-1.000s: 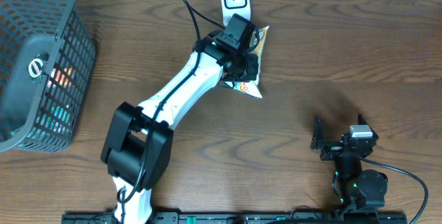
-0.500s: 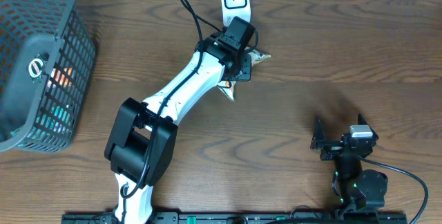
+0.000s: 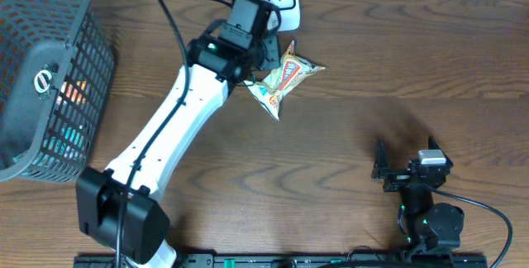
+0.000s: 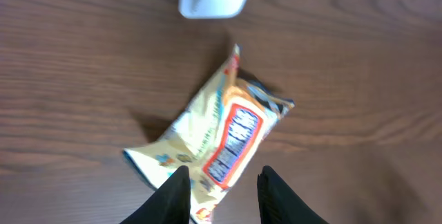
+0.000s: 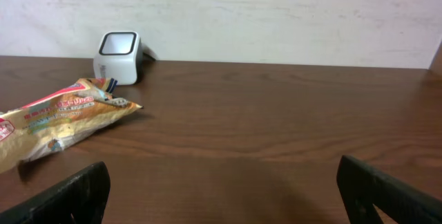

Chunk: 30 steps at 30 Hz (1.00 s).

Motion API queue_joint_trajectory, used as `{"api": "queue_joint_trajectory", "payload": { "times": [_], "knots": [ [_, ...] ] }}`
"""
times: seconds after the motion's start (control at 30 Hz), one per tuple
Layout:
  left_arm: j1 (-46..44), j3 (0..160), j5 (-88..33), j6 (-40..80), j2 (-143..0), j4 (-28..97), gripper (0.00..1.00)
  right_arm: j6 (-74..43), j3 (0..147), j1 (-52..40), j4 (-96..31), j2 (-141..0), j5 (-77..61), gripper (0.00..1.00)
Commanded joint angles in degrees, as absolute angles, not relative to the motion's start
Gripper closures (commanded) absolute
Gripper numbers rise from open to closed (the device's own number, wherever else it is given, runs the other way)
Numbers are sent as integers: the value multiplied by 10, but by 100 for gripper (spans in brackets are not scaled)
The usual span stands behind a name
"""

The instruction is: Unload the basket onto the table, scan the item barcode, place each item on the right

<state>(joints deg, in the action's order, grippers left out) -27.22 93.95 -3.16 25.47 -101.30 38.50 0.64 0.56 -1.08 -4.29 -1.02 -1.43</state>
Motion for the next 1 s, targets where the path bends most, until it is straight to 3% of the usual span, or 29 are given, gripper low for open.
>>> {"api": "queue_joint_trajectory", "payload": {
  "times": [0.0, 0.3, 0.77, 0.97],
  "knots": [
    [-270, 947, -22, 251, -1023, 405, 69, 5, 4, -15, -44, -8, -10, 1],
    [-304, 932, -28, 252, -1079, 411, 79, 5, 4, -15, -44, -8, -10, 1],
    [-328, 932, -27, 252, -1277, 393, 79, 5, 4, -15, -44, -8, -10, 1],
    [-327, 934, -27, 251, -1273, 402, 86, 5, 4, -15, -44, -8, -10, 1]
  ]
}}
